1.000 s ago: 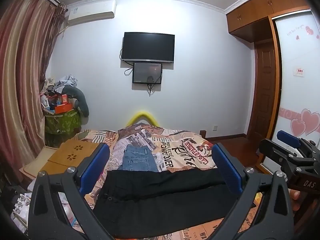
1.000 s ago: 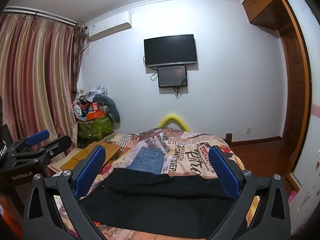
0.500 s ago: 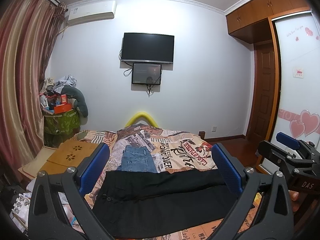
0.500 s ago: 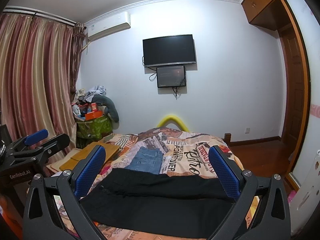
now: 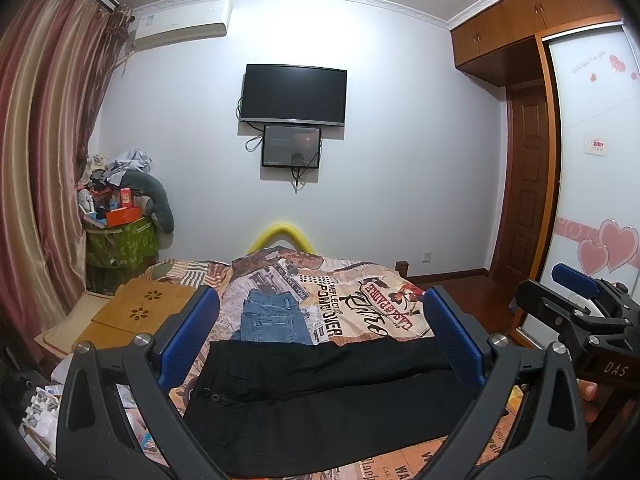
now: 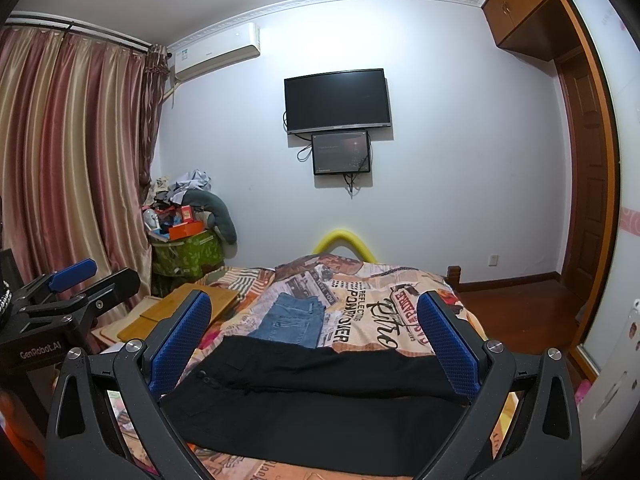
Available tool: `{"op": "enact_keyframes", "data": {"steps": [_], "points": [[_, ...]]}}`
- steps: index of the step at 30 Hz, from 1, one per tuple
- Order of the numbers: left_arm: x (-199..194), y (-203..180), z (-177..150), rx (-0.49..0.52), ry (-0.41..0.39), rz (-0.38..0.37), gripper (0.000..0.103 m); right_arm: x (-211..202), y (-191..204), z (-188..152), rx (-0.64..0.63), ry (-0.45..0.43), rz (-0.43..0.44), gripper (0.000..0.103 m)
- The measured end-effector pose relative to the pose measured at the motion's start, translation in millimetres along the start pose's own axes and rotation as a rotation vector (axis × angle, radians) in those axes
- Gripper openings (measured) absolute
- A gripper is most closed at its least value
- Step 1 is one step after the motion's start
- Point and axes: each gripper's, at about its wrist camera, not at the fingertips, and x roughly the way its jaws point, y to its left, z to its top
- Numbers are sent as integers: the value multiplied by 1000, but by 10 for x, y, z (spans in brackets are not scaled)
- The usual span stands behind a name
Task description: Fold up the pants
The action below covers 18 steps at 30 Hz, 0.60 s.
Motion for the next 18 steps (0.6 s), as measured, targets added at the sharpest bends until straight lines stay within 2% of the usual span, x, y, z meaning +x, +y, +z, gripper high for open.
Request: {"op": "enact_keyframes", "data": {"steps": [18], "points": [[-3, 6, 4, -1, 1, -5, 103, 7, -31, -2, 4, 0, -3, 102]]}}
